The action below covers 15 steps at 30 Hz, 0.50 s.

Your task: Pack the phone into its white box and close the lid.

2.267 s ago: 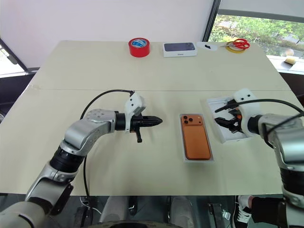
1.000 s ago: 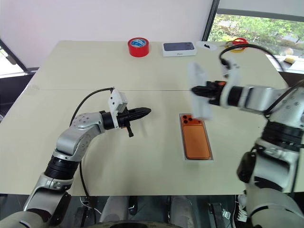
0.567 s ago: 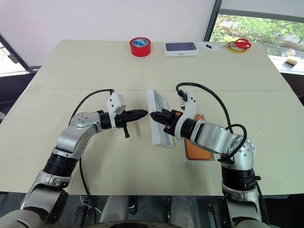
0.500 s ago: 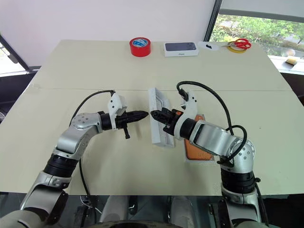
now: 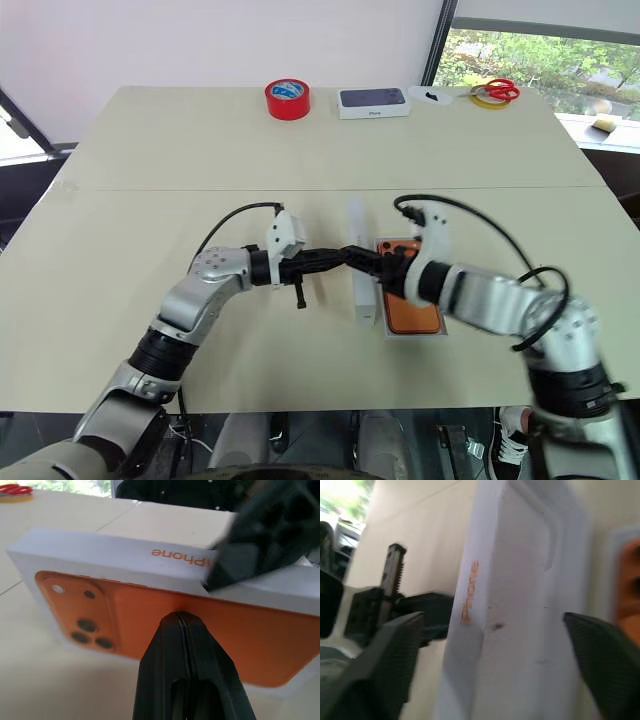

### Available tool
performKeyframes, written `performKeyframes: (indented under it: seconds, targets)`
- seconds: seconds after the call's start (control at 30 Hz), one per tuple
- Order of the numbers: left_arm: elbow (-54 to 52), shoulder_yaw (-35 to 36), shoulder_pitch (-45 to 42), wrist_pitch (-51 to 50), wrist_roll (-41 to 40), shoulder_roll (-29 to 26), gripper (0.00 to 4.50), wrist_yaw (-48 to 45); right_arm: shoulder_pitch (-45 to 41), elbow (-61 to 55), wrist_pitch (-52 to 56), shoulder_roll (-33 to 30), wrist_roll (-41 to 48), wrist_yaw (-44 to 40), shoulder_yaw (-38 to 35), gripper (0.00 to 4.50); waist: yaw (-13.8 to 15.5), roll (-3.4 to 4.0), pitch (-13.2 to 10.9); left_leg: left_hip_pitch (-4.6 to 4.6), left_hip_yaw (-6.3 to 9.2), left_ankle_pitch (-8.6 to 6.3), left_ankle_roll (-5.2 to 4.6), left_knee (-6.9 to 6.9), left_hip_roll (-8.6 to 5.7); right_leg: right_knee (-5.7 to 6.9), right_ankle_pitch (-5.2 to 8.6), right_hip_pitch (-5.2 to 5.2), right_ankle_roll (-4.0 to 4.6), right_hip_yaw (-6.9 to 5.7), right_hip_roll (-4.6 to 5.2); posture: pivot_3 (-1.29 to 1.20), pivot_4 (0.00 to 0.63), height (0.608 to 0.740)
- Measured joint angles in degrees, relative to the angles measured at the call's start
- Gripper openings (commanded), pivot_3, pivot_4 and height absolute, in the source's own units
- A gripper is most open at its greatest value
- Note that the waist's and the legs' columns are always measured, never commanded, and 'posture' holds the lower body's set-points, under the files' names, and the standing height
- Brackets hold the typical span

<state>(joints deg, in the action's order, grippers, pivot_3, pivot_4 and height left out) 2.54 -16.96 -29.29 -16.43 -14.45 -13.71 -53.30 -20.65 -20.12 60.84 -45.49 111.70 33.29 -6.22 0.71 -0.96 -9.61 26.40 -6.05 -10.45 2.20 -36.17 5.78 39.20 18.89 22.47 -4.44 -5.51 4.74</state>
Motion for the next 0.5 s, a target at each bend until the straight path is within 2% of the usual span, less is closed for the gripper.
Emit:
performKeyframes:
  seconds: [0.07, 0.17, 0.23, 0.33, 0.43, 0.5]
  targets:
    - [1.42, -0.80, -0.99, 0.40, 0.44, 1.96, 0.00, 0.14, -2.17, 1.97, 2.67, -9.84, -0.12, -3.19, -1.31, 4.48, 0.14, 0.01, 0.00, 0.01, -0.01, -0.01, -0.01, 0.01, 0.00, -0.05, 0.00, 0.00, 0.00, 0.00, 0.00, 0.00, 0.150, 0.730]
    - [2.91, -2.48, -1.82, 0.65, 1.33, 3.60, 0.00, 0.12, -2.22, 5.31, 4.62, -18.24, -2.43, -6.93, -3.81, 4.48, 0.14, -0.02, 0.00, 0.01, -0.02, -0.01, -0.02, 0.00, -0.01, -0.10, 0.00, -0.03, 0.00, -0.01, 0.00, 0.00, 0.150, 0.730]
    - [4.05, -3.46, -2.45, 0.80, 1.57, 5.04, 0.00, -0.13, -0.48, 6.35, 5.41, -21.81, -8.11, -11.28, -5.28, 4.48, 0.15, -0.04, 0.00, 0.00, -0.02, -0.01, -0.02, -0.01, -0.01, -0.10, 0.00, -0.04, -0.01, -0.01, 0.00, 0.00, 0.150, 0.730]
    - [4.45, -4.79, -2.77, 1.06, 1.98, 6.47, 0.00, -0.51, 2.66, 6.67, 5.50, -22.63, -16.42, -16.92, -6.02, 4.48, 0.01, -0.04, 0.00, -0.01, -0.02, -0.01, -0.02, -0.02, 0.00, -0.09, 0.00, -0.03, -0.01, -0.01, -0.01, 0.00, 0.150, 0.730]
    - [4.67, -4.72, -3.02, 0.95, 1.86, 7.07, 0.00, -0.78, 4.97, 4.71, 4.90, -22.82, -25.98, -22.80, -5.49, 3.66, -0.06, 0.01, 0.03, -0.03, -0.02, -0.01, -0.02, -0.01, 0.00, -0.07, 0.00, -0.01, -0.01, 0.00, -0.02, 0.00, 0.150, 0.730]
    - [4.66, -4.40, -3.02, 0.31, 1.33, 7.25, 0.00, -0.74, 5.49, 2.15, 4.33, -23.30, -32.57, -25.90, -4.03, 2.65, -0.01, 0.03, 0.03, -0.02, 0.00, -0.01, -0.02, -0.02, 0.00, -0.07, 0.00, -0.02, -0.02, 0.00, -0.02, 0.00, 0.150, 0.730]
